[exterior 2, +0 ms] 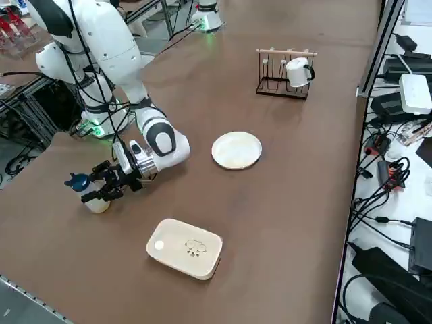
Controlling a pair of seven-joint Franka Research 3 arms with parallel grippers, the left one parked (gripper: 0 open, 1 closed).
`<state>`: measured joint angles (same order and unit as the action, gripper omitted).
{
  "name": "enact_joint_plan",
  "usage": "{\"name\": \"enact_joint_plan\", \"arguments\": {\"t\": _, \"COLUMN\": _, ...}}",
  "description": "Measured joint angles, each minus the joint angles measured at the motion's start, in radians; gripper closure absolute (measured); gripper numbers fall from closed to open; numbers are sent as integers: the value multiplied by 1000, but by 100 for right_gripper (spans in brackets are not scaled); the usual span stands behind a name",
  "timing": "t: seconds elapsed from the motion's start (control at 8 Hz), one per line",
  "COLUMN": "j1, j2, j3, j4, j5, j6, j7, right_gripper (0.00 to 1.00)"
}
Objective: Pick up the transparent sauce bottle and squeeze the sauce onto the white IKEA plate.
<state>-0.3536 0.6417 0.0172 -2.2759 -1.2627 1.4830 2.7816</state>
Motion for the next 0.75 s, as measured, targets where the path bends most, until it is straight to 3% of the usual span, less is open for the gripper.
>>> {"name": "enact_joint_plan", "arguments": {"t": 0.12, "j1": 0, "j2": 0, "j3": 0, "j4": -9, "j5": 0, "j6": 0, "j7": 0, "right_gripper": 13}}
{"name": "enact_joint_plan", "arguments": {"t": 0.25, "j1": 0, "j2": 0, "j3": 0, "j4": -13, "j5": 0, "j6": 0, "j7": 0, "right_gripper": 0}}
{"name": "enact_joint_plan", "arguments": {"t": 0.5, "j1": 1, "j2": -1, "j3": 1, "j4": -13, "j5": 0, "j6": 0, "j7": 0, "right_gripper": 0}}
{"name": "enact_joint_plan", "arguments": {"t": 0.75, "j1": 2, "j2": -14, "j3": 25, "j4": -13, "j5": 3, "j6": -1, "j7": 0, "right_gripper": 0}}
